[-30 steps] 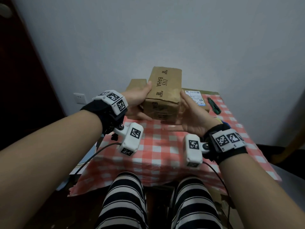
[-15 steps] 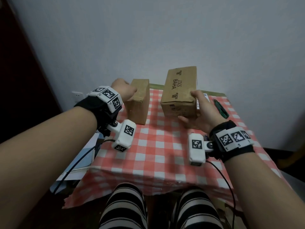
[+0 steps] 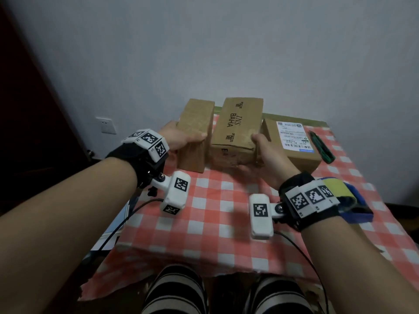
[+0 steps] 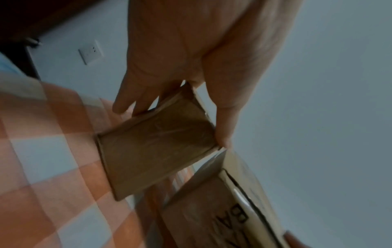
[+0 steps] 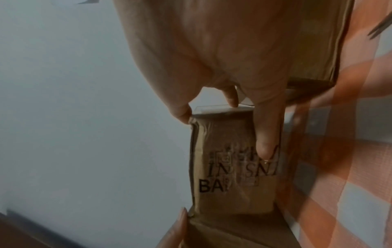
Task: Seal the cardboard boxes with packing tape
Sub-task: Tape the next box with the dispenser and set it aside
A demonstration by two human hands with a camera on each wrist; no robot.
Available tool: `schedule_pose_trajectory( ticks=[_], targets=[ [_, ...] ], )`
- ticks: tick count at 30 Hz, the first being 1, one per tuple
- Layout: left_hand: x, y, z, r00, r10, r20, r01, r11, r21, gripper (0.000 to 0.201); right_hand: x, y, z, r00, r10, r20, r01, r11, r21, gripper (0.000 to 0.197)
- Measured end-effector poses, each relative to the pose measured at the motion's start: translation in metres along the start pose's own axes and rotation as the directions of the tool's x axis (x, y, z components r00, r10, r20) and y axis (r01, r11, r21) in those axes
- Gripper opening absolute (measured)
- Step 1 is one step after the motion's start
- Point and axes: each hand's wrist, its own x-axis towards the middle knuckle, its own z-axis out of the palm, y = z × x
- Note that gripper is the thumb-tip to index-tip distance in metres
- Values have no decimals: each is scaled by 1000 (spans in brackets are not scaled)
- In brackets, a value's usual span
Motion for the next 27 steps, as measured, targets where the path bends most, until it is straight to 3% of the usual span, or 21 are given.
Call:
schedule_pose_trajectory(
  ticks=[8, 11, 13, 17, 21, 27],
  targets=[
    [15, -3, -1, 996, -62, 61, 70, 988, -140, 35, 23, 12, 7, 999, -39, -8, 36, 975, -221, 36],
    [14, -3, -1, 997, -63, 52, 72, 976, -206, 41, 27, 17, 6, 999, -41, -26, 36, 987, -154, 54],
    [13, -3, 0, 997, -65, 44, 73, 967, -245, 48, 28, 18, 4, 997, -50, -55, 43, 992, -121, 55],
    [9, -1, 3, 997, -75, 33, 81, 954, -289, 48, 30, 19, 5, 992, -122, -23, 112, 957, -267, 67],
    [12, -4, 5, 996, -63, 56, 74, 967, -242, 82, 39, 23, 5, 985, -169, -23, 155, 941, -300, 54],
    [22, -15, 6, 993, -35, 114, 65, 962, -265, 94, 45, 21, 1, 977, -147, -153, 105, 962, -253, 67]
  ],
)
